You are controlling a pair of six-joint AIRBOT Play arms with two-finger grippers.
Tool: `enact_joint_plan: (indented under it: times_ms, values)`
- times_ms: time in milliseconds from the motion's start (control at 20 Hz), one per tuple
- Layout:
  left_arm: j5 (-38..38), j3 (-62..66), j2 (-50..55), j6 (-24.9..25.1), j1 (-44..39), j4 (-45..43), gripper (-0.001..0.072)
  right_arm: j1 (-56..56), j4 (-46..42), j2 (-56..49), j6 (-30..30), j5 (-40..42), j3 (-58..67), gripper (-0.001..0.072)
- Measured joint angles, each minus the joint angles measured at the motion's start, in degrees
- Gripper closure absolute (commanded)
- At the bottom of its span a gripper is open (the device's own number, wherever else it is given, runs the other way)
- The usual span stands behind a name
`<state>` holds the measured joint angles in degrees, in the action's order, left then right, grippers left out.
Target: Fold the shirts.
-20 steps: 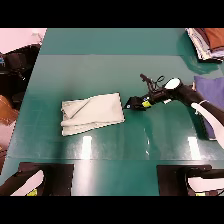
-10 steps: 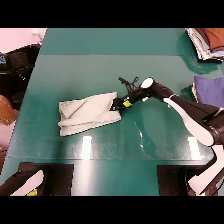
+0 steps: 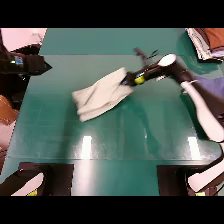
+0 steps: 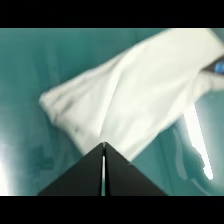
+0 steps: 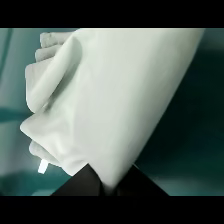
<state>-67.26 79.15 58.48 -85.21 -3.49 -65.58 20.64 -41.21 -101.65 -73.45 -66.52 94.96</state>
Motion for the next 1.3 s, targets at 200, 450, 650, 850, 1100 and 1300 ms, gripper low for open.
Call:
enact_joint_plan:
  times_ms: [200,450,650,850,1100,1300]
  values:
    - [2.58,0.0,0.0,-0.26,-5.51,0.07,0.068,-15.8,-7.91,7.32,-2.4,-1.31,1.4,0.0695]
    - [6.47,0.0,0.0,-1.86,-9.57,0.09,0.068,-35.93,-11.54,12.79,-3.39,-1.92,1.84,0.0695]
    - [8.44,0.0,0.0,-2.99,-10.75,0.48,0.068,-46.18,-12.11,13.97,-3.54,-1.42,1.92,0.0695]
    - [9.03,0.0,0.0,-3.26,-11.08,0.72,0.068,-50.25,-12.17,14.25,-3.61,-0.59,4.59,0.0696]
    - [9.25,0.0,0.02,-3.37,-11.15,0.92,0.0679,-51.65,-12.59,15.47,-3.78,-0.85,14.56,0.0696]
    - [9.27,0.0,0.0,-3.37,-11.15,0.94,0.0679,-53.13,-14.16,18.58,-5.11,-3.06,17.75,0.0696]
